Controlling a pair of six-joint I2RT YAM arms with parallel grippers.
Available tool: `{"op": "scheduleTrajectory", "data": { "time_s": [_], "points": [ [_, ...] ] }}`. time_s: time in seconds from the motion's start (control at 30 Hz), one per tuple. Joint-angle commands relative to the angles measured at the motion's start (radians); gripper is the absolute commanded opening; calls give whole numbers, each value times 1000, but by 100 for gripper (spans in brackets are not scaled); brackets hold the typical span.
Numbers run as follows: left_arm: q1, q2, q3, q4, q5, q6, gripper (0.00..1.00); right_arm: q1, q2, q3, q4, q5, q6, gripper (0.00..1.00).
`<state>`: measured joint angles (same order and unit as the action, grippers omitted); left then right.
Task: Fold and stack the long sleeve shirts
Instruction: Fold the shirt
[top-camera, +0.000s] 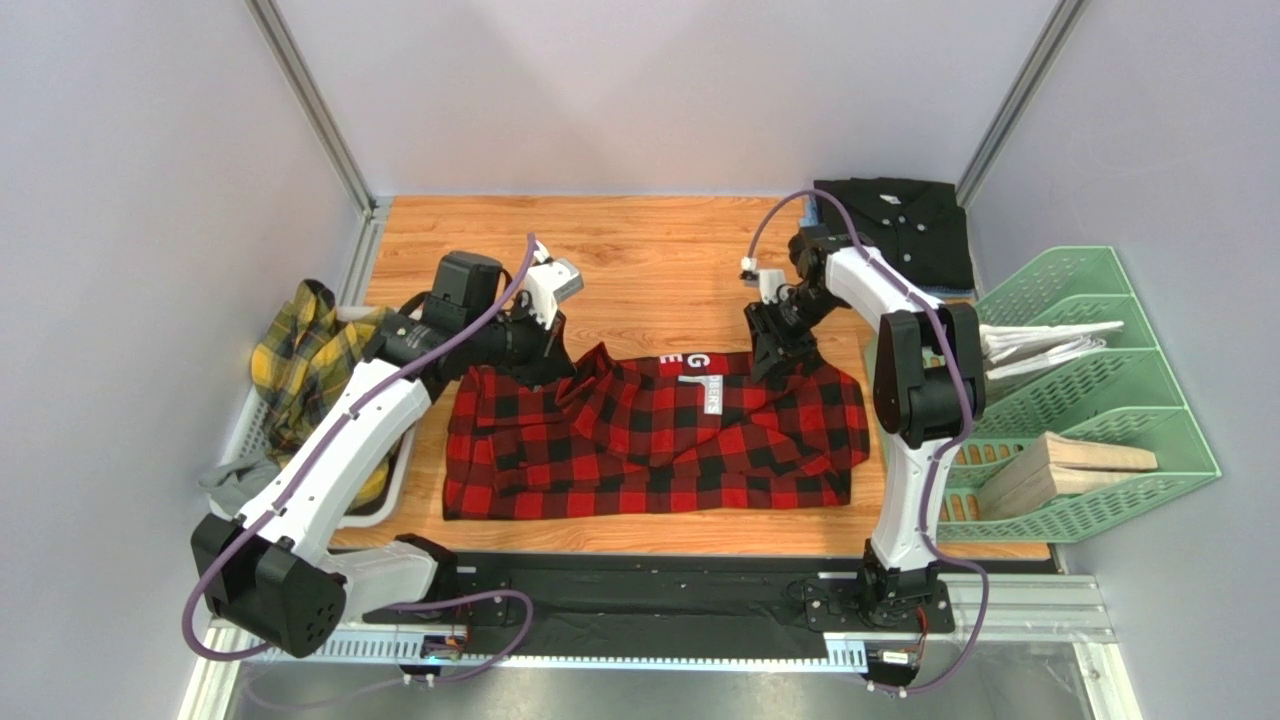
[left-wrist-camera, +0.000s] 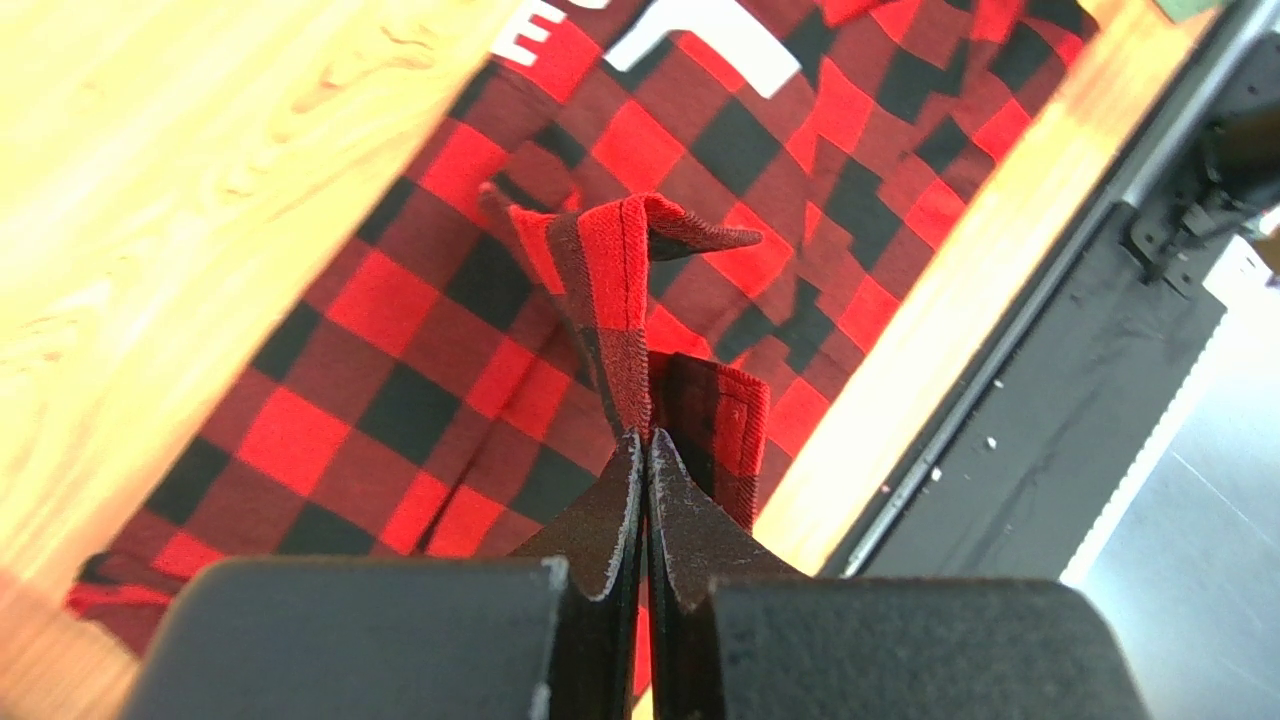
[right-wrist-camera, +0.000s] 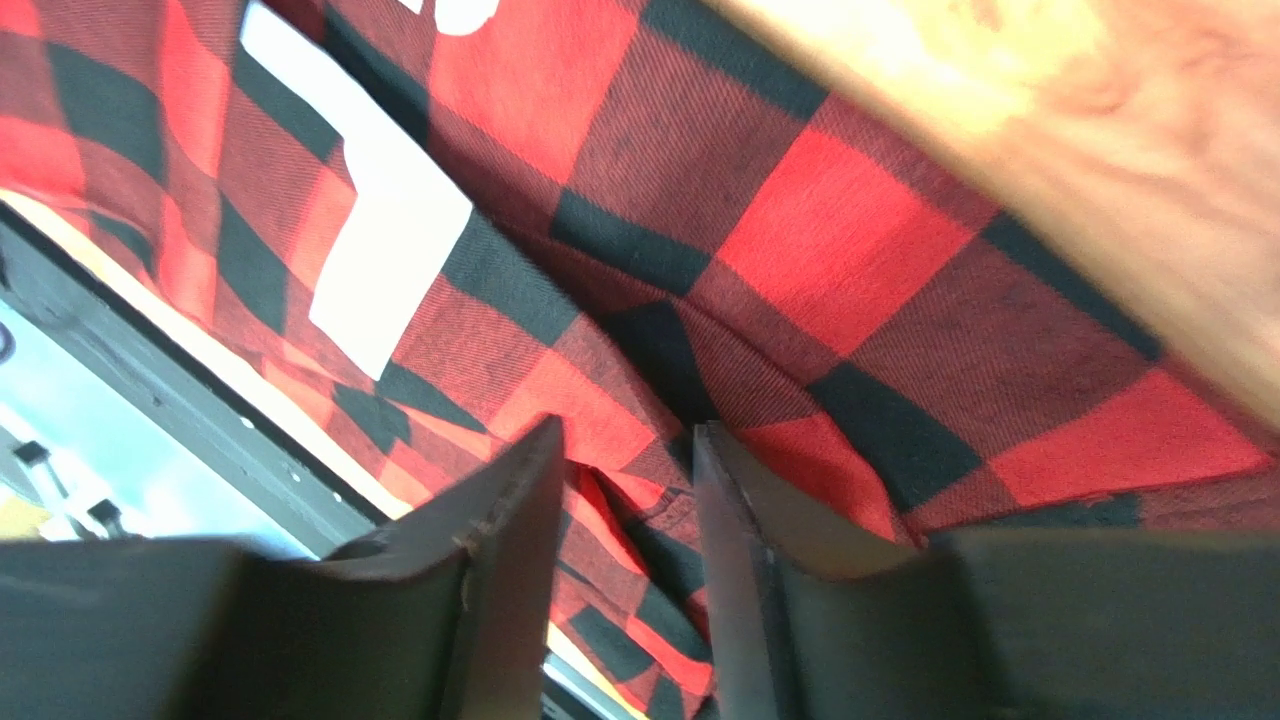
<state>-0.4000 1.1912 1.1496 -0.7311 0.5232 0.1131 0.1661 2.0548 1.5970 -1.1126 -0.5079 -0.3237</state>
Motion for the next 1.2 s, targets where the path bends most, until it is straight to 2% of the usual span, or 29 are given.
{"op": "scheduleTrajectory", "data": {
  "time_s": [0.0,0.03,0.13,0.33,0.57,0.73,0.87,0.9,0.93,0.97,1.03,1.1,1.17],
  "points": [
    [-2,-18,39,2,-64,-3,0,0,-58,-42,-15,17,-66,32],
    [-2,-19,35,1,-107,-10,0,-2,-59,-46,-15,23,-72,28],
    [0,-13,6,4,-187,-38,0,-8,-58,-45,-27,49,-93,24],
    [0,19,-54,19,-365,-56,0,-34,-44,-52,-26,106,-109,20],
    [1,142,-129,50,-439,-81,0,-48,-35,-75,-10,138,-104,18],
    [4,237,-114,58,-515,-63,0,-48,-42,-100,-6,150,-106,17],
    [53,297,-114,62,-563,-44,1,-50,-53,-106,-6,167,-110,16],
    [64,310,-114,59,-571,-23,6,-50,-58,-108,-7,167,-107,16],
    [72,347,-100,50,-577,-10,19,-50,-62,-97,-10,160,-104,17],
    [85,369,-91,18,-575,6,27,-50,-73,-88,-35,151,-98,19],
    [96,412,-64,-16,-586,63,40,-48,-87,-34,-79,97,-71,34],
    [116,400,-57,-40,-539,114,46,-48,-134,-2,-134,63,-34,45],
    [122,314,-77,-18,-491,204,65,-46,-185,3,-150,43,-6,48]
  ]
}}
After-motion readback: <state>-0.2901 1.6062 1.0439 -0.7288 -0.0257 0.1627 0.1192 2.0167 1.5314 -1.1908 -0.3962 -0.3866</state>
